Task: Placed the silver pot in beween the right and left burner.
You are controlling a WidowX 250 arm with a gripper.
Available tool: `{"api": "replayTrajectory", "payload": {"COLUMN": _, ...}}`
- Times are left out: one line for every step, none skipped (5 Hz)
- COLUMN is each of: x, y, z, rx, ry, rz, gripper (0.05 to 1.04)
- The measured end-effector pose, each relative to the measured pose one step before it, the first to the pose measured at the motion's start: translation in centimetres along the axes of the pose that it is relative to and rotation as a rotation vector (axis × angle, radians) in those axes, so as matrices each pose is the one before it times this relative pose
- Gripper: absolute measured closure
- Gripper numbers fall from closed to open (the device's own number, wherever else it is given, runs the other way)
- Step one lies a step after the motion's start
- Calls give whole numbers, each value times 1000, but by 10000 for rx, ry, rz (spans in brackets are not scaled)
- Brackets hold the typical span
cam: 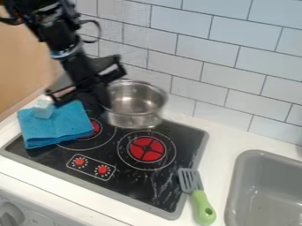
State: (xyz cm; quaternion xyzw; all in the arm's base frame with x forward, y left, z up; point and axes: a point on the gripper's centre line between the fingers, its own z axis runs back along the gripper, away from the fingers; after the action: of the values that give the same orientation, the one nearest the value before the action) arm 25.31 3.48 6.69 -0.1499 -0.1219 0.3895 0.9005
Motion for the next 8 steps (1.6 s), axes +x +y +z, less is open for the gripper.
{"api": "replayTrajectory", "payload": {"x": 632, "y": 1440, "z": -1027, "rx": 274, "ry": 17, "rz": 235, "gripper": 1033}}
{"api": "replayTrajectory", "payload": {"x": -170, "y": 1315, "z": -1251, "rx": 350, "ry": 120, "rz": 308, "gripper": 1033}}
{"api": "replayTrajectory", "payload": {"x": 31, "y": 590, "z": -1063, "rx": 134, "ry": 149, "rz": 215, "gripper": 1033}}
{"api": "replayTrajectory", "payload": {"x": -36, "y": 206, "z": -454, "rx": 71, "ry": 60, "rz": -16, "gripper": 1033}}
{"api": "replayTrajectory", "payload": {"x": -204, "y": 155, "z": -100, "rx": 49, "ry": 35, "rz": 177, "gripper": 1009}}
{"api": "replayTrajectory", "payload": {"x": -266, "y": 272, "z": -22, "rx": 178, "ry": 137, "rz": 399, "gripper": 849}}
{"api": "replayTrajectory", "payload": {"x": -469, "y": 245, "z": -294, "rx": -85, "ry": 56, "rz": 139, "gripper": 583}}
{"api": "replayTrajectory", "payload": {"x": 107, "y": -259, "z": 513, "rx": -102, "ry": -152, "rz": -110, "gripper": 269}}
